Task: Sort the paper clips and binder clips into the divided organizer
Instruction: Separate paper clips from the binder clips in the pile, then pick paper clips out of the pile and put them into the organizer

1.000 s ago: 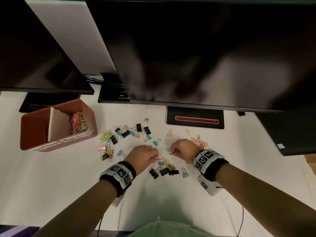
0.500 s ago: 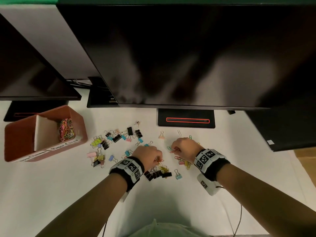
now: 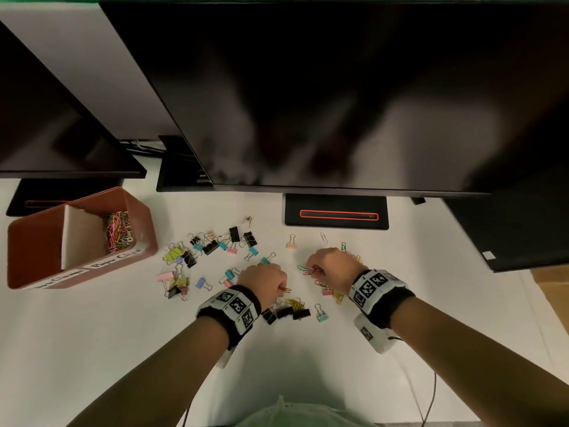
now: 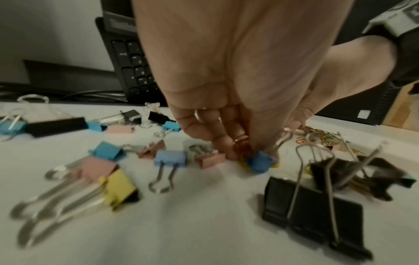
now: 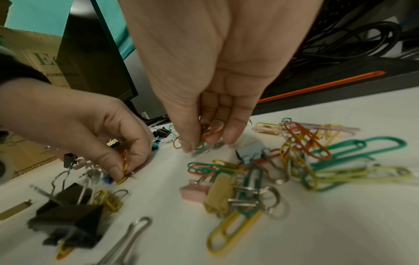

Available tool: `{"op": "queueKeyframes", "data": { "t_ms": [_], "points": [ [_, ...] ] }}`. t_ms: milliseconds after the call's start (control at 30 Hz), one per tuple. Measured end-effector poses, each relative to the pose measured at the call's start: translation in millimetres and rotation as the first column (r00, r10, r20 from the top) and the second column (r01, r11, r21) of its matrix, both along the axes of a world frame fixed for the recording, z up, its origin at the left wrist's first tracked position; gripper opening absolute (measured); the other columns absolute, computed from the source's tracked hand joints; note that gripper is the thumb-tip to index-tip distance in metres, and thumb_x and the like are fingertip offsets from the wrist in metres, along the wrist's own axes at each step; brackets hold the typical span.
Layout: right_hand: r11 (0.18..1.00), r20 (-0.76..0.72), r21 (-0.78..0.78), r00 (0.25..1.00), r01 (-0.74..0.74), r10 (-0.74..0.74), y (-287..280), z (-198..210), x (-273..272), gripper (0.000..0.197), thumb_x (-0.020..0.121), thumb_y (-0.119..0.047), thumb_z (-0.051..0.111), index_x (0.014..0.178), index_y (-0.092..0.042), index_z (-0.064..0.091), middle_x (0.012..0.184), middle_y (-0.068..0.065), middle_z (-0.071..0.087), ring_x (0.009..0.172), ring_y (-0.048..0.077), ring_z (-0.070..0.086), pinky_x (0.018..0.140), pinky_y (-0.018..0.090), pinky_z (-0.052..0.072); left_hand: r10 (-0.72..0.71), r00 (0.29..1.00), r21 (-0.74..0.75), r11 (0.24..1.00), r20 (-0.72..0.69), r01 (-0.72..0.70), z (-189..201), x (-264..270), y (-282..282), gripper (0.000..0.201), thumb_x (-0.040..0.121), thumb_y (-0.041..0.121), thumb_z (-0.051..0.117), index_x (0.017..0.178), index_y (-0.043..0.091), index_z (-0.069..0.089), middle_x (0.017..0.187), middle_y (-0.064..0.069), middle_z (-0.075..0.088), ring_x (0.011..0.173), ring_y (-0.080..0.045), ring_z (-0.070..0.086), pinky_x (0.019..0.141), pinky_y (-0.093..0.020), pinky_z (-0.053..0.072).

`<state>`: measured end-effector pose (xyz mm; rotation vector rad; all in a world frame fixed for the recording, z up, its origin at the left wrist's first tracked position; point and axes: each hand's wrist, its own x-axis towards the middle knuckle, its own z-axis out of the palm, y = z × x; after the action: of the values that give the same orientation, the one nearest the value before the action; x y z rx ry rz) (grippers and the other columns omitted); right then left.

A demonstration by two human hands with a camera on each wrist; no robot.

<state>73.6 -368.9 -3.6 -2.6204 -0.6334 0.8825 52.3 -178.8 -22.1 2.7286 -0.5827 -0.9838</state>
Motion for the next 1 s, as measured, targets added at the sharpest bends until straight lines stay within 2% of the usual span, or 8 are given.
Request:
{"op": "queueKeyframes", "data": {
  "t_ms": [167,333,467,600,733,833,933,1000],
  "points": [
    [1.0,-0.003,0.015,1.0,0.01,-0.01,3.3,1.0,-2.0,0.025,0.095,-0.019,0.047,0.115,-0.014,0.06,0.113,0.007,0.063,0.102,0.024,0.057,0.088,0.033,0.049,0.17,0.985,-0.178,0.968,-0.036,-0.174,5.5,-5.8,20.0,0.018,0.091,0.028,0.053,0.099,0.015,0.061,0.096,0.0,0.061,0.088,-0.016,0.057,0.08,-0.027,0.047],
    [0.997,0.032,0.074,0.999,-0.031,0.029,28.0,14.5,6.8,0.024,0.094,-0.019,0.05,0.114,-0.014,0.06,0.11,0.005,0.063,0.101,0.023,0.057,0.088,0.031,0.046,0.465,0.882,-0.415,0.791,-0.068,-0.45,33.3,-10.5,65.9,0.006,0.088,0.019,0.06,0.082,0.017,0.059,0.087,0.007,0.063,0.075,-0.003,0.06,0.073,-0.019,0.05],
    [0.98,0.097,0.162,0.99,-0.113,0.098,83.6,40.0,27.9,0.022,0.093,-0.02,0.05,0.111,-0.014,0.062,0.107,0.006,0.063,0.1,0.025,0.057,0.088,0.038,0.048,0.698,0.714,-0.488,0.641,0.052,-0.592,69.7,-4.1,129.6,0.008,0.083,0.016,0.066,0.077,0.016,0.061,0.071,0.007,0.061,0.068,-0.006,0.057,0.062,-0.018,0.043],
    [0.947,0.18,0.258,0.973,-0.19,0.146,174.2,74.9,53.0,0.022,0.093,-0.019,0.05,0.111,-0.014,0.062,0.107,0.009,0.061,0.1,0.029,0.058,0.087,0.041,0.049,0.824,0.52,-0.457,0.561,0.226,-0.69,108.2,6.3,199.5,0.026,0.084,0.021,0.065,0.063,0.021,0.05,0.056,0.01,0.05,0.057,-0.004,0.048,0.055,-0.018,0.035],
    [0.936,0.233,0.294,0.964,-0.196,0.129,274.3,101.5,70.6,0.022,0.093,-0.016,0.047,0.108,-0.011,0.061,0.108,0.012,0.06,0.1,0.029,0.058,0.084,0.034,0.046,0.866,0.401,-0.377,0.493,0.298,-0.784,118.0,23.1,252.5,0.017,0.083,0.029,0.066,0.083,0.012,0.064,0.078,-0.001,0.065,0.076,-0.02,0.06,0.074,-0.03,0.047],
    [0.963,0.176,0.229,0.979,-0.146,0.106,329.8,98.6,78.5,0.028,0.091,-0.016,0.052,0.119,-0.012,0.057,0.115,0.011,0.061,0.105,0.028,0.06,0.088,0.036,0.05,0.896,0.4,-0.315,0.443,0.195,-0.839,110.1,29.2,270.0,0.023,0.083,0.03,0.066,0.098,0.012,0.067,0.097,-0.004,0.068,0.09,-0.019,0.061,0.086,-0.03,0.047],
    [0.956,0.118,0.263,0.988,-0.128,0.1,346.6,93.5,77.1,0.041,0.09,-0.023,0.057,0.129,-0.014,0.05,0.126,0.009,0.057,0.114,0.025,0.056,0.095,0.035,0.048,0.838,0.475,-0.267,0.538,0.268,-0.799,108.6,25.5,275.3,0.034,0.086,0.027,0.062,0.115,0.01,0.061,0.115,-0.01,0.064,0.103,-0.023,0.059,0.092,-0.032,0.045],
    [0.939,0.137,0.309,0.985,-0.147,0.109,335.3,92.8,72.5,0.045,0.091,-0.028,0.056,0.133,-0.016,0.045,0.131,0.007,0.053,0.118,0.022,0.053,0.098,0.034,0.046,0.801,0.497,-0.322,0.592,0.333,-0.739,112.5,18.9,273.4,0.034,0.086,0.023,0.061,0.118,0.01,0.058,0.118,-0.012,0.06,0.105,-0.025,0.057,0.093,-0.034,0.044]
  ]
}}
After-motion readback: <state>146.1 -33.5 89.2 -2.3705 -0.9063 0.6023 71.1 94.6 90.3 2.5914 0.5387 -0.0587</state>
